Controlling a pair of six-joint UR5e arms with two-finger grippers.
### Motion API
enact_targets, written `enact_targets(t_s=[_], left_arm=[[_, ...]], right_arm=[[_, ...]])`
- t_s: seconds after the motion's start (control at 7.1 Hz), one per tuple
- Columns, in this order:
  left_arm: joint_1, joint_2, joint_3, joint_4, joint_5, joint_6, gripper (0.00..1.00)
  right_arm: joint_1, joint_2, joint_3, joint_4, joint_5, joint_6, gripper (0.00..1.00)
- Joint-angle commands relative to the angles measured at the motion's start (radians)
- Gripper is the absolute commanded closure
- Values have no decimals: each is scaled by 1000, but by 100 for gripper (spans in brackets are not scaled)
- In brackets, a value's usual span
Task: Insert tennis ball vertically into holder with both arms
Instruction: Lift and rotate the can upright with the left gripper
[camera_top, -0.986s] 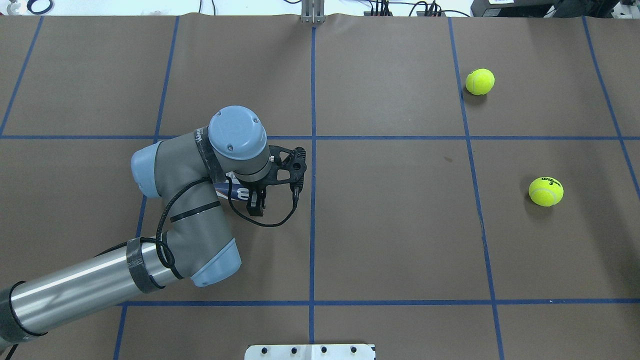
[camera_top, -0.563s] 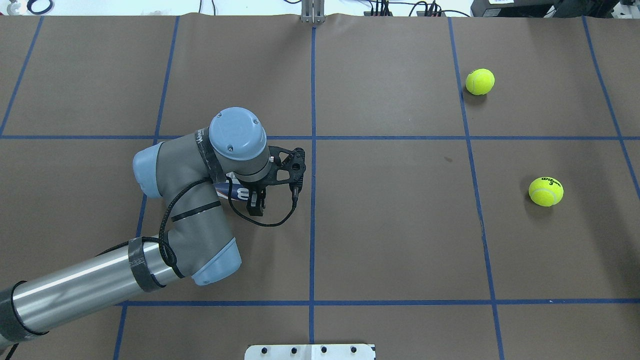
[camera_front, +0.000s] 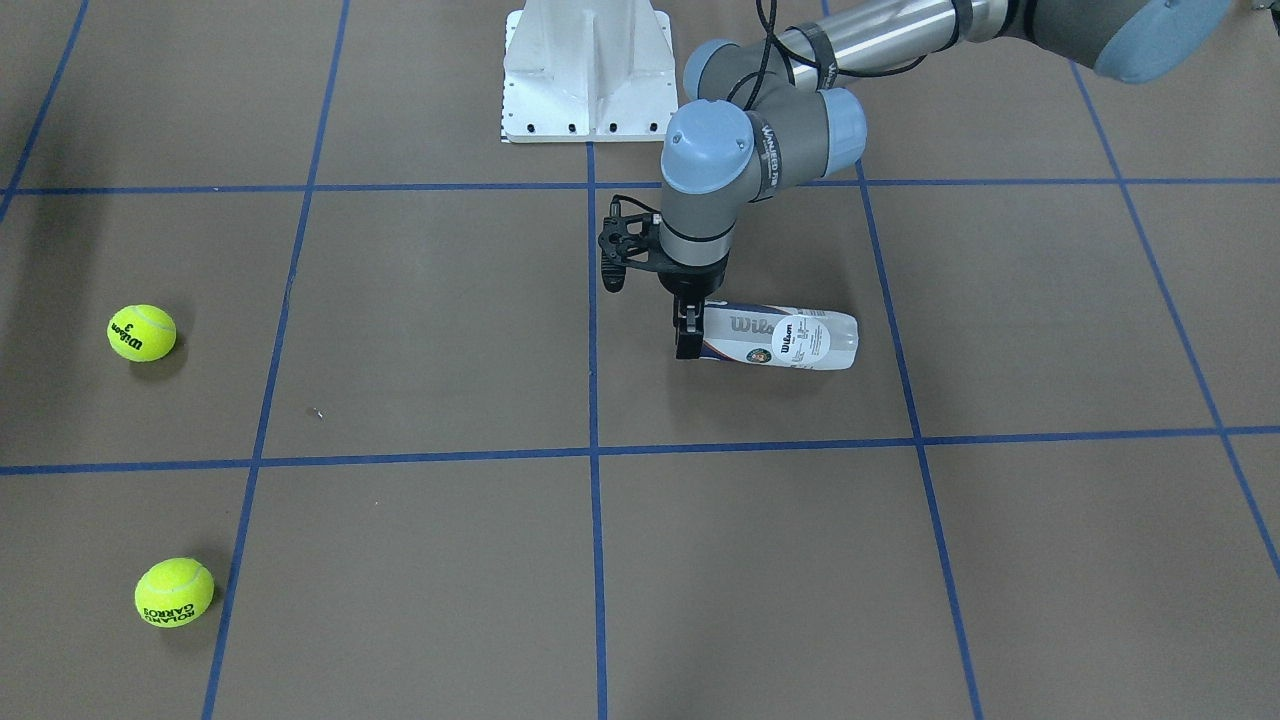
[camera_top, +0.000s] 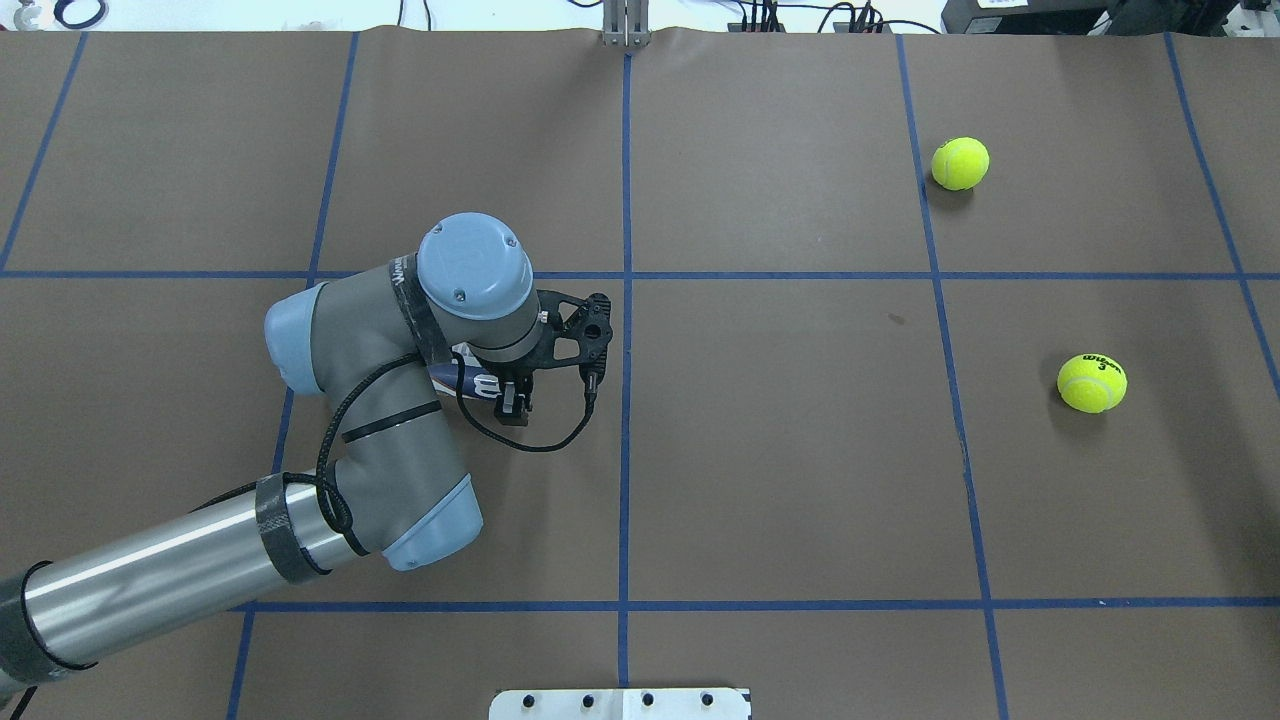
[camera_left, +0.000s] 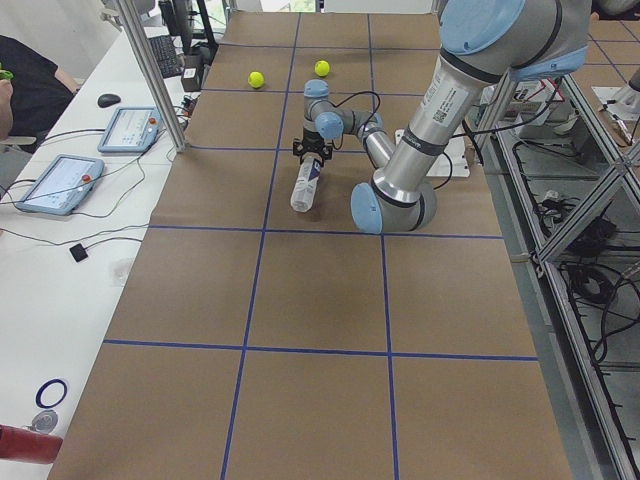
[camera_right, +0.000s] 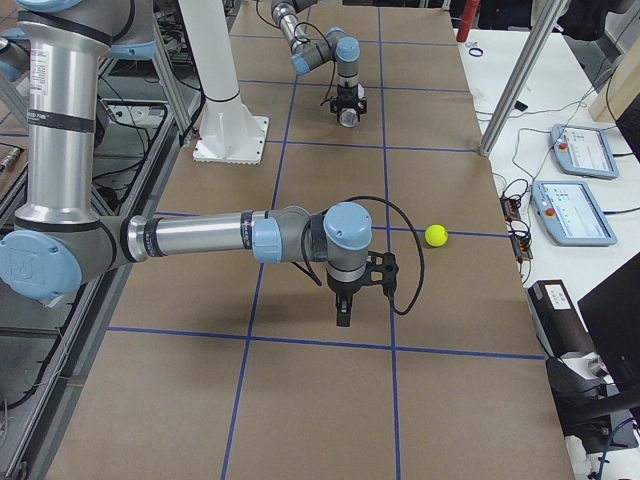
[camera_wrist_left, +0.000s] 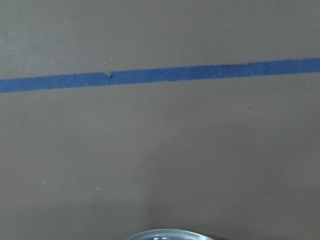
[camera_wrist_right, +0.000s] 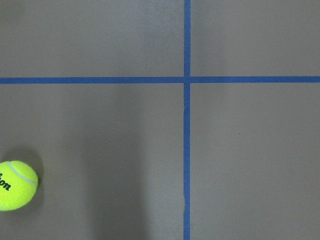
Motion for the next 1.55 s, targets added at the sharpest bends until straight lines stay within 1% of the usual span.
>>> enact_targets(t_s=[0.0, 0.14, 0.28, 0.42, 0.56, 0.7, 0.85, 0.99, 1.13, 1.27, 1.41], left_arm=[[-1, -3, -47, 2, 59, 1, 82], [-3, -11, -94, 2, 68, -11, 83], [-3, -26, -130, 2, 102, -52, 83], [-1, -52, -139, -17, 120, -186, 83], [-1, -67, -136, -122, 120, -323, 83], [0, -66, -120, -303, 122, -503, 83], [0, -63, -80, -524, 122, -630, 83], [-6, -60, -72, -646, 123, -702, 83], [-7, -61, -72, -706, 160, -756, 83], [-6, -57, -72, -795, 280, -789, 82], [-7, -49, -69, -892, 297, -789, 79]], right_arm=[[0, 3, 1, 0, 0, 1, 0], [0, 3, 7, 0, 0, 2, 0], [0, 3, 12, 0, 2, 2, 0], [0, 6, 13, 0, 2, 2, 0], [0, 9, 13, 0, 2, 2, 0], [0, 13, 17, 0, 2, 2, 0], [0, 13, 24, 0, 2, 4, 0], [0, 18, 26, 0, 0, 4, 0], [0, 23, 27, 0, 0, 7, 0], [0, 24, 27, 0, 0, 8, 0], [0, 24, 35, 0, 0, 10, 0]])
